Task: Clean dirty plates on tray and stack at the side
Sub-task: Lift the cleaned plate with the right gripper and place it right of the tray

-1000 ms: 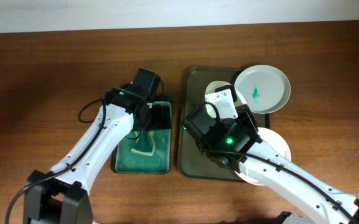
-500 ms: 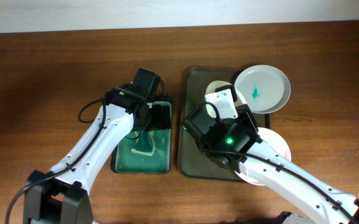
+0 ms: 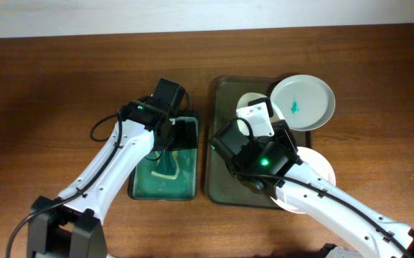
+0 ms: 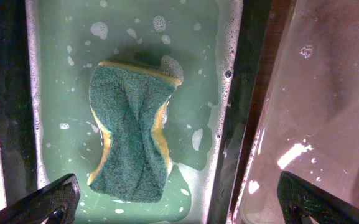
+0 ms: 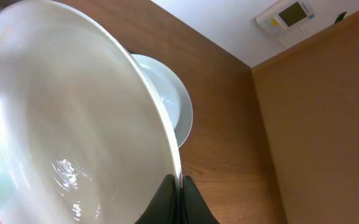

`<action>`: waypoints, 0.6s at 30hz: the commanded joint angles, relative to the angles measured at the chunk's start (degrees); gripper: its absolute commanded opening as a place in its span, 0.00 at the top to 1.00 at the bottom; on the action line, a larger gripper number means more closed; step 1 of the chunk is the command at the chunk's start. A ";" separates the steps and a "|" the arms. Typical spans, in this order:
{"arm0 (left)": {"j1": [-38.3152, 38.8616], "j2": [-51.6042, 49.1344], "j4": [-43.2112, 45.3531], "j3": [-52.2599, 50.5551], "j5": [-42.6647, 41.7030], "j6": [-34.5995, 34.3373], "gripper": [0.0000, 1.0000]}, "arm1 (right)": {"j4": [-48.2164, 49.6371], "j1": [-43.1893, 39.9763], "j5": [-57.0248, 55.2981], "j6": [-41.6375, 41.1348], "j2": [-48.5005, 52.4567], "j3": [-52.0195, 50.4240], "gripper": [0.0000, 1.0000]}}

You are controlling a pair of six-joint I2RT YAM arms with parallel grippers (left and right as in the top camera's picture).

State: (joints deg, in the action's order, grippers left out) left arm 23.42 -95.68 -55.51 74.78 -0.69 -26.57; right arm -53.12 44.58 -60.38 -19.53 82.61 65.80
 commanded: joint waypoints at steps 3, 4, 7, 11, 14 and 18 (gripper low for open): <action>-0.33 0.61 -0.09 0.63 -0.44 0.50 0.01 | 0.22 0.37 -1.99 -0.94 -1.03 1.40 0.96; -0.33 0.61 -0.11 0.63 -0.44 0.50 0.01 | 0.26 0.37 -1.99 -0.96 -1.03 1.40 0.96; -0.33 0.61 -0.09 0.63 -0.44 0.50 0.01 | 0.22 0.37 -1.99 -0.96 -1.03 1.40 0.96; -0.33 0.61 -0.09 0.63 -0.44 0.50 0.01 | 0.20 0.37 -1.99 -0.96 -1.03 1.40 0.96; -0.33 0.61 -0.11 0.63 -0.44 0.50 0.01 | 0.28 0.35 -1.97 -0.96 -1.03 1.40 0.96; -0.33 0.61 -0.09 0.63 -0.44 0.50 0.00 | 1.01 0.31 1.09 -5.64 -1.22 1.99 0.96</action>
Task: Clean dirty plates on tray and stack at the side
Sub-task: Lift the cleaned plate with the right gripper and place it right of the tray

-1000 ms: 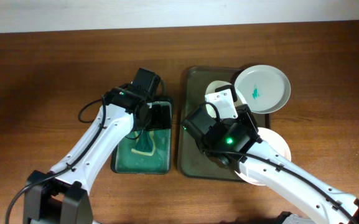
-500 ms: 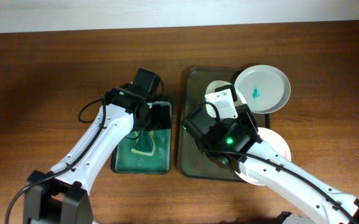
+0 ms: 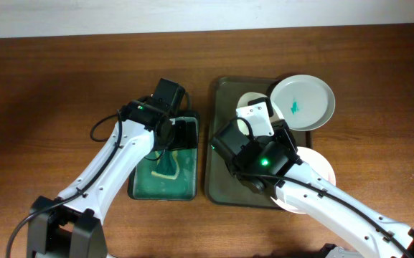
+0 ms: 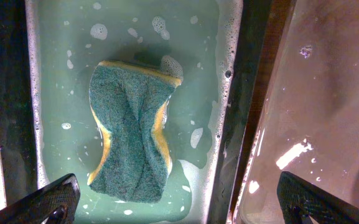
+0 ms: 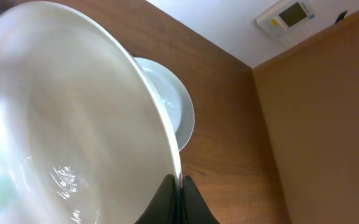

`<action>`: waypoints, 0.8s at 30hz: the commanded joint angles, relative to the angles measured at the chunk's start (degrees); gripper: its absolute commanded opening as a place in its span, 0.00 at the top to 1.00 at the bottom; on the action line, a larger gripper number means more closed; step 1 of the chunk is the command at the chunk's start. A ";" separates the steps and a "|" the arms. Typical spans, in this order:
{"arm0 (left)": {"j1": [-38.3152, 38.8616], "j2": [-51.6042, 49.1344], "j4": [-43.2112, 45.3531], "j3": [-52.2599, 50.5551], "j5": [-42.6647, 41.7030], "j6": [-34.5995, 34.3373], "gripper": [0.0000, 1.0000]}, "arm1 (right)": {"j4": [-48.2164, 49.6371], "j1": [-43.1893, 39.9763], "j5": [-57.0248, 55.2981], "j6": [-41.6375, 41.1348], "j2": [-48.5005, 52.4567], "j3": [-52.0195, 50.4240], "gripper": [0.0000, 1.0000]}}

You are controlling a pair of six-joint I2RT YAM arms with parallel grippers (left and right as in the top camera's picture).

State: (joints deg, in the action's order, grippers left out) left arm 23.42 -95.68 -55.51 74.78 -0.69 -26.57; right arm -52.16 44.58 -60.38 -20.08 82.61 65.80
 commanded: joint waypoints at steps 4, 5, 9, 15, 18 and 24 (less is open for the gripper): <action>-0.33 0.61 -0.09 0.63 -0.44 0.50 0.01 | -1.40 -5.79 21.73 -8.04 -2.58 7.06 0.96; -0.33 0.61 -0.09 0.63 -0.44 0.50 0.01 | -2.27 -9.09 27.04 -7.78 -3.02 8.83 0.96; -0.33 0.61 -0.09 0.63 -0.44 0.50 0.01 | -7.23 -30.32 53.96 -2.56 -3.50 14.01 0.96; -0.35 0.61 -0.09 0.63 -0.44 0.50 0.01 | -11.26 -63.84 68.78 -0.94 1.31 13.90 0.96; -0.33 0.61 -0.11 0.63 -0.44 0.50 0.01 | -8.83 -76.46 68.78 -1.46 6.62 13.88 0.96; -0.33 0.61 -0.11 0.63 -0.44 0.50 0.01 | -7.02 -87.58 66.93 -3.32 17.88 13.88 0.96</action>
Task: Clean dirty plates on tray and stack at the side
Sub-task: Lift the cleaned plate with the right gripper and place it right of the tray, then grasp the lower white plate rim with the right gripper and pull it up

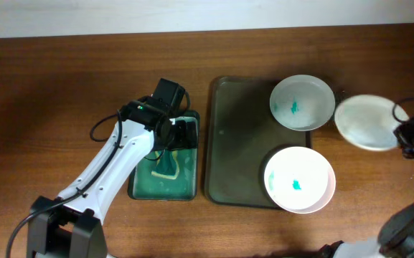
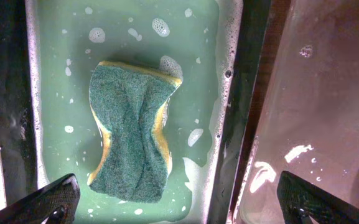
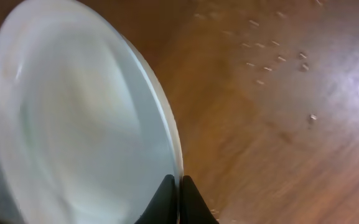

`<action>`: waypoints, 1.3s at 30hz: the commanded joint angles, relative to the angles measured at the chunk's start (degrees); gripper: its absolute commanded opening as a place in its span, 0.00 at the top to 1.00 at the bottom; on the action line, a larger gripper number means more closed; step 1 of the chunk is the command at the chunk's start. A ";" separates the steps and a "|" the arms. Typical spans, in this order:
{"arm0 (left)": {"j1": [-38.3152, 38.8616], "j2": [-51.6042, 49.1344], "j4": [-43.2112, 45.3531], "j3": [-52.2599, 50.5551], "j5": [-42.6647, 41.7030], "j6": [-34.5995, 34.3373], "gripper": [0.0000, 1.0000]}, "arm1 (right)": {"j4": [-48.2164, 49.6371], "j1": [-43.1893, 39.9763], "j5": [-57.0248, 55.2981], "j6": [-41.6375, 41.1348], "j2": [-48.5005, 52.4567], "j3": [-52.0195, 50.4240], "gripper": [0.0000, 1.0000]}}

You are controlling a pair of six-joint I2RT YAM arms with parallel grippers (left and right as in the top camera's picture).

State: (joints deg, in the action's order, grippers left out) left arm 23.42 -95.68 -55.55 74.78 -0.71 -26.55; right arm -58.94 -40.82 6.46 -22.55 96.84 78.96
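My right gripper (image 3: 179, 190) is shut on the rim of a clean white plate (image 3: 86, 124), held over the bare table right of the tray (image 1: 239, 143). In the overhead view that plate (image 1: 365, 122) sits beside the right gripper (image 1: 404, 132). Two white plates with teal smears are on the tray, one at its far right corner (image 1: 302, 102) and one at its near right corner (image 1: 299, 179). My left gripper (image 2: 179, 205) hangs open above a green-and-yellow sponge (image 2: 132, 130) lying in soapy water.
The green basin (image 1: 138, 188) of soapy water stands left of the tray, with the left arm over it. Crumbs or specks lie on the wood (image 3: 272, 59) beyond the held plate. The table's right edge is close to the right gripper.
My right arm has moved from above the tray to the far right of the table, still holding the white plate. Both smeared plates on the tray are now uncovered. The left gripper has not moved.
At both earlier moments my right gripper held the white plate tilted above the tray, and the left gripper hung open over the sponge in the basin. Now the plate is out past the tray's right side, over the wood.
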 commanded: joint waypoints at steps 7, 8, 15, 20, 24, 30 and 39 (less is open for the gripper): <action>-0.33 0.61 -0.04 0.63 -0.42 0.48 0.01 | 0.68 -3.08 -0.57 1.29 9.94 0.72 0.87; -0.33 0.61 -0.04 0.63 -0.44 0.48 0.01 | 0.17 -3.06 0.74 1.27 9.18 0.72 0.60; -0.33 0.61 -0.04 0.63 -0.42 0.48 0.00 | -2.14 4.17 10.95 4.83 -6.25 0.74 0.46; -0.33 0.61 -0.04 0.63 -0.42 0.48 0.01 | -10.05 20.24 1.42 7.32 -13.49 0.72 0.44; -0.33 0.61 -0.04 0.63 -0.42 0.48 0.01 | -14.27 28.52 -5.05 7.32 -12.83 -3.34 0.41; -0.33 0.61 -0.07 0.63 -0.42 0.48 0.01 | -4.55 25.22 -4.57 7.32 -12.83 -18.45 0.32; -0.33 0.61 -0.07 0.63 -0.44 0.48 0.01 | 5.95 21.14 -2.82 5.22 -12.76 -33.42 0.65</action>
State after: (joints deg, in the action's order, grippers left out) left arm 23.42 -95.68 -55.53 74.78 -0.71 -26.57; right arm -54.41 -17.78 2.15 -16.23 84.18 46.50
